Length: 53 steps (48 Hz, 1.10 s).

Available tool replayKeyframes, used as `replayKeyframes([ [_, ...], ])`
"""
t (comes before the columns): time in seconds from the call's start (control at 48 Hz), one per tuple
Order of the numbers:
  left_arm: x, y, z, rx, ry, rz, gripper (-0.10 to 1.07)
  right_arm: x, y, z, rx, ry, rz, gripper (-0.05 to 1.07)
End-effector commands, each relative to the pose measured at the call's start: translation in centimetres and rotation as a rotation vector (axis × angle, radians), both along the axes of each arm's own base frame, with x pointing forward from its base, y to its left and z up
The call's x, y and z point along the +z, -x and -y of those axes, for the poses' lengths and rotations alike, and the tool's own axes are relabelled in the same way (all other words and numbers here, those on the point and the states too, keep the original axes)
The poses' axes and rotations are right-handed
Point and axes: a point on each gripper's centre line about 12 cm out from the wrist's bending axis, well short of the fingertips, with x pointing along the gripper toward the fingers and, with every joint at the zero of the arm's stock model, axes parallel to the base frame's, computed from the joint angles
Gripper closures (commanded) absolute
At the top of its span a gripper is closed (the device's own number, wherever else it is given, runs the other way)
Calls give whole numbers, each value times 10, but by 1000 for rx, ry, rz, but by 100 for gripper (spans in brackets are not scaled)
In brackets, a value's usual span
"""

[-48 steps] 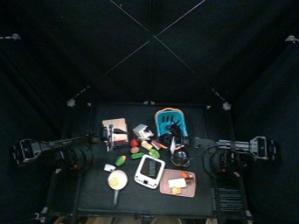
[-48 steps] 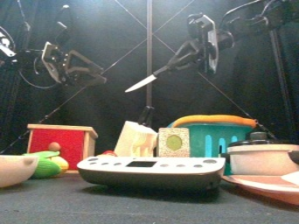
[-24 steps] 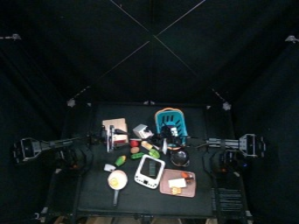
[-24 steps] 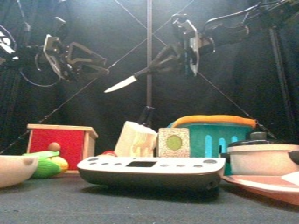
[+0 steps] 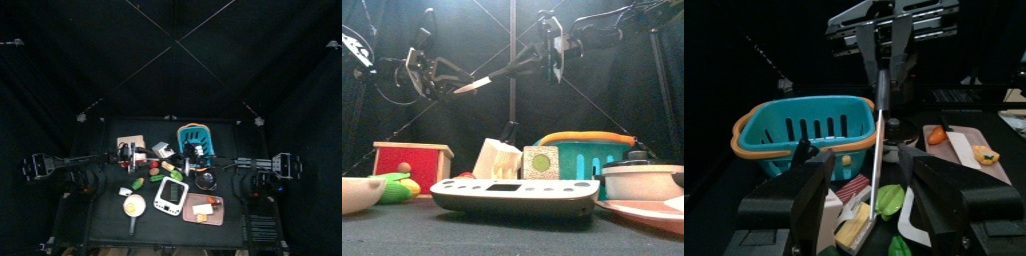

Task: Grab pairing knife with other hand

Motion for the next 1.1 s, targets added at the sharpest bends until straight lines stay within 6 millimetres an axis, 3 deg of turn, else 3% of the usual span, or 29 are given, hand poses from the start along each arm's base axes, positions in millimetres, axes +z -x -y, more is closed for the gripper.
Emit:
replayKeyframes([
  [0.0, 8, -7, -4, 1, -4, 26, 9, 14, 0, 0, 4, 9, 41, 52],
  [0.375, 6, -9, -6, 3, -3, 19, 14, 11, 1, 0, 1, 4, 34, 52],
  [0.875, 3, -5, 1, -39, -53, -1, 47, 5, 0, 0, 0, -6, 22, 51],
  [0.958, 3, -4, 3, -45, -60, -2, 47, 5, 0, 0, 1, -5, 20, 47],
  [1.083, 5, -1, 4, -46, -65, 5, 47, 2, 0, -1, 3, -4, 13, 30],
])
